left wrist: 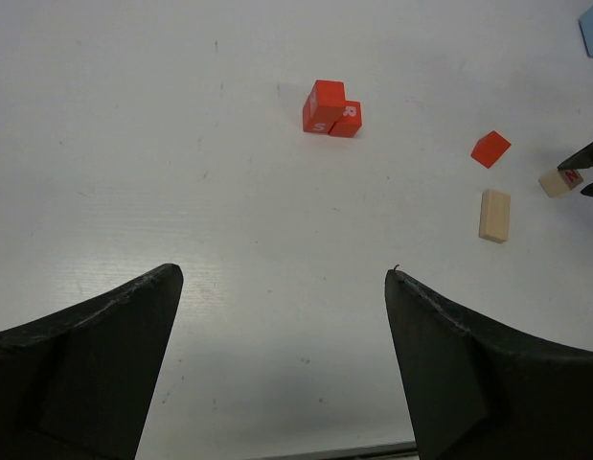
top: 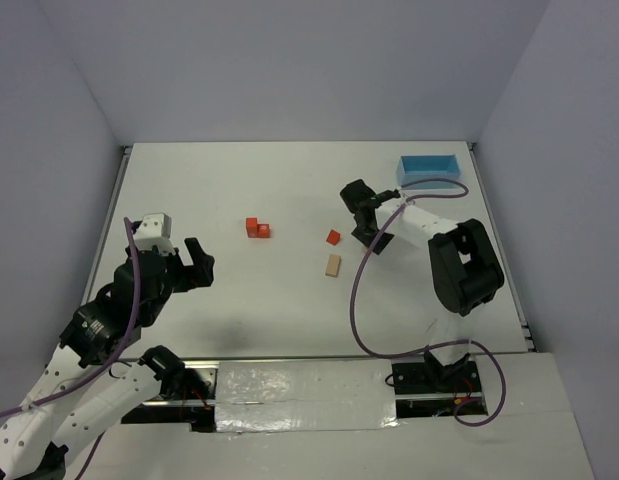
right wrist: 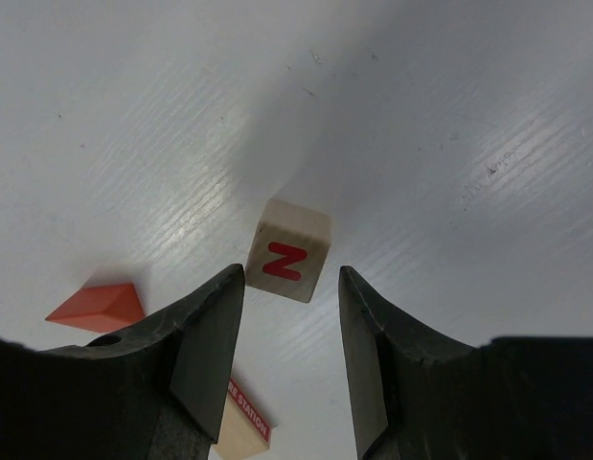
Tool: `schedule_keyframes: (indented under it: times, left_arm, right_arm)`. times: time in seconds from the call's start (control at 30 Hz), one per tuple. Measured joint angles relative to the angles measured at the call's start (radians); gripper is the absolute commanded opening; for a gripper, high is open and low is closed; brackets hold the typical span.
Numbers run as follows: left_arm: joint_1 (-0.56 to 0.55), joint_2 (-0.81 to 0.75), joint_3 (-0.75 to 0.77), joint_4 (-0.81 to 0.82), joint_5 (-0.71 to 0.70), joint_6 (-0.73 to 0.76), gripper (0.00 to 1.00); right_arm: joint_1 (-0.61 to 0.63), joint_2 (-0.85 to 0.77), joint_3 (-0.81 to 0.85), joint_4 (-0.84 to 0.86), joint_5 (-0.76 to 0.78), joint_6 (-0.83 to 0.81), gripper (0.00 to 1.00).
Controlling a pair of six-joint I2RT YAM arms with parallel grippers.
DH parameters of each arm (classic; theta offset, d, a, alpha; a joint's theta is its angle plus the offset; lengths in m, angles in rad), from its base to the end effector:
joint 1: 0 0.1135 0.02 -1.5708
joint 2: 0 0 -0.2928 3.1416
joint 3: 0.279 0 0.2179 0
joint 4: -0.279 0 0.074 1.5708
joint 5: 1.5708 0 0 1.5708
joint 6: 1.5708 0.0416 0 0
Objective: Build the wood block tower
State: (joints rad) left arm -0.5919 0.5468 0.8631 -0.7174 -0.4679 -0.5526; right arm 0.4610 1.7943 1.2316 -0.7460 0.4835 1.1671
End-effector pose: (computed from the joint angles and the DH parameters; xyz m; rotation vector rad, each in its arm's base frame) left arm 0.0541 -0.0138 0.3445 -0.2645 1.9204 -0.3030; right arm 0.2977 0.1263 0.2310 0.9812 2.4177 -0.1916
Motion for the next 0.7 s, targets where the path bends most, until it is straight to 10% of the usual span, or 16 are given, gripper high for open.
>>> schedule_keyframes:
  times: [0.7]
  left_arm:
    - [0.0, 0.0, 0.0, 0.0, 0.0, 0.0, 0.99]
  right_arm:
    - [0.011, 0.05, 0.017, 0.1, -0.038, -0.094, 0.14]
